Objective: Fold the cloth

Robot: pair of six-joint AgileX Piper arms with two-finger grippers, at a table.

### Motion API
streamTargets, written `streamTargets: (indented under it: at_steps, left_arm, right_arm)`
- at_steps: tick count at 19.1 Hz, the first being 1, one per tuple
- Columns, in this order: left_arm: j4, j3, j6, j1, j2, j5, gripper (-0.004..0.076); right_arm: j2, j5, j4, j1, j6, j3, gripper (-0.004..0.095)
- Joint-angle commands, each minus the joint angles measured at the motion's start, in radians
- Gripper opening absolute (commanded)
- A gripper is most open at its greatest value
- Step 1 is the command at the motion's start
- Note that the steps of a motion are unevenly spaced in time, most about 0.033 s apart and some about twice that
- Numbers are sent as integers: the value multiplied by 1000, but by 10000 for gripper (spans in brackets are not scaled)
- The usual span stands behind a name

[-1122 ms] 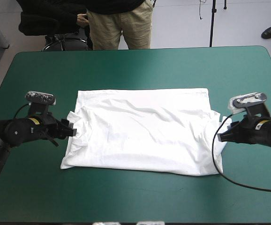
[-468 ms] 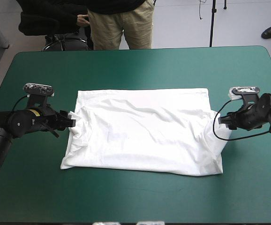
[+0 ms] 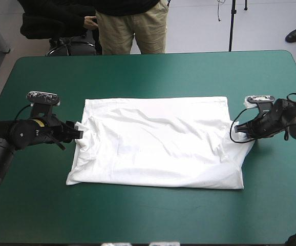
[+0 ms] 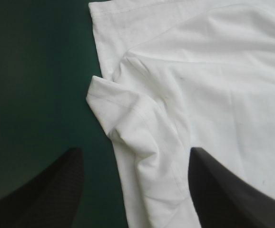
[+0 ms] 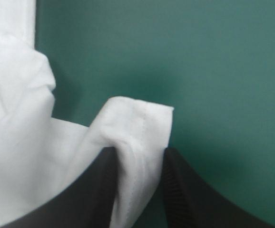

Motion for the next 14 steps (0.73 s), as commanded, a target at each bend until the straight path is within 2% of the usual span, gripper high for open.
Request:
streamTargets:
  at_steps: [1, 4, 9, 11, 14]
  left_arm:
    - [-8, -33, -8, -1, -17, -41, 464]
    - [-8, -33, -9, -1, -17, -32, 464]
    - [6, -33, -7, -1, -17, -18, 464]
    - [7, -33, -7, -1, -17, -18, 464]
    - [7, -33, -7, -1, -17, -18, 464]
  right_arm:
    - [-10, -22, 20, -4, -38, -20, -24]
    - [-35, -18, 20, -4, -36, -20, -9]
    - [-190, 101, 68, 4, -68, -20, -9]
    - [-245, 135, 73, 40, -78, -20, -9]
    - [-266, 147, 102, 157, -94, -20, -9]
